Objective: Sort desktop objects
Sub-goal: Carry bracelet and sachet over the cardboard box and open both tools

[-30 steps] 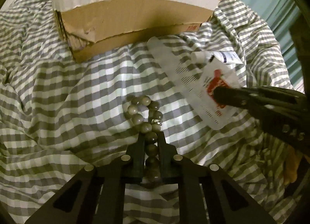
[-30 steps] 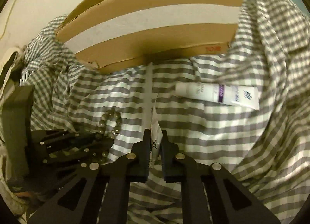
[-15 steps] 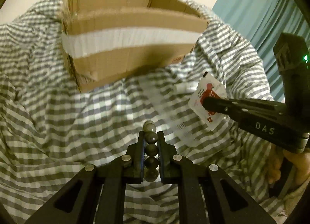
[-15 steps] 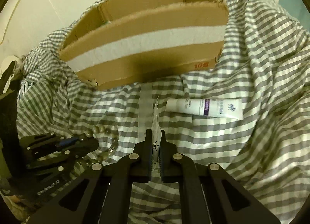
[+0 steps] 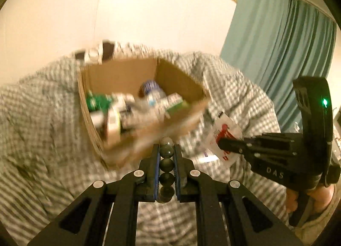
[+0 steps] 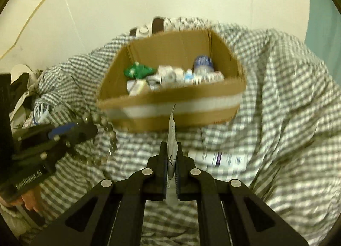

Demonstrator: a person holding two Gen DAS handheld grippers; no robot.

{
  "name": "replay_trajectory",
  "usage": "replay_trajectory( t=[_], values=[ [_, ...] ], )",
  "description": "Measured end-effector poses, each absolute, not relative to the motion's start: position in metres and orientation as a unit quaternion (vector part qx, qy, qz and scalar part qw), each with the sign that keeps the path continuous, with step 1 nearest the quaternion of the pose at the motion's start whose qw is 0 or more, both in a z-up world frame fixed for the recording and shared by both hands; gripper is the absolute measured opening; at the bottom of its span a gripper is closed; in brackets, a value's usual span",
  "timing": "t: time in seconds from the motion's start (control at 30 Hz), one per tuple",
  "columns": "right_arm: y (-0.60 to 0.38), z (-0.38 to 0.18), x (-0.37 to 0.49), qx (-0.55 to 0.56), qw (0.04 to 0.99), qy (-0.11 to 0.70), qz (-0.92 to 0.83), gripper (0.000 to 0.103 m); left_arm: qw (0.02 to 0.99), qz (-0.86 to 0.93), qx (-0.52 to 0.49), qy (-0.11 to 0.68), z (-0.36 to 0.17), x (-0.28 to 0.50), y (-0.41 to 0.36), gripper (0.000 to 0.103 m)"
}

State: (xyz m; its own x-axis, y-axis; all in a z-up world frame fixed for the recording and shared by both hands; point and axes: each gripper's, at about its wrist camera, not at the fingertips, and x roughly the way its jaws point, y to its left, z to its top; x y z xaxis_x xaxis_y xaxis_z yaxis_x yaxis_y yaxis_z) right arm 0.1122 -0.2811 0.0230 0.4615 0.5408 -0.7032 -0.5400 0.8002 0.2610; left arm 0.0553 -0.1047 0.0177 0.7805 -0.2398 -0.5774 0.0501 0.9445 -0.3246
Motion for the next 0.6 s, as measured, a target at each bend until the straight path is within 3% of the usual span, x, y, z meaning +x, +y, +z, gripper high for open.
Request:
replay_trajectory(
  t=[0.27, 0.6],
  values=[
    [-0.259, 0.064, 0.161, 0.001, 0.868, 0.370, 0.331, 0.005, 0.945, -0.030, -0.144, 0.294, 0.046, 0.108, -0.078, 0.011],
    [-0.207, 0.051, 0.240, -0.004, 0.859, 0.376, 0.347, 0.005, 0.935, -0.008, -0.163, 0.316, 0.011, 0.184, -0.048, 0.011]
  ],
)
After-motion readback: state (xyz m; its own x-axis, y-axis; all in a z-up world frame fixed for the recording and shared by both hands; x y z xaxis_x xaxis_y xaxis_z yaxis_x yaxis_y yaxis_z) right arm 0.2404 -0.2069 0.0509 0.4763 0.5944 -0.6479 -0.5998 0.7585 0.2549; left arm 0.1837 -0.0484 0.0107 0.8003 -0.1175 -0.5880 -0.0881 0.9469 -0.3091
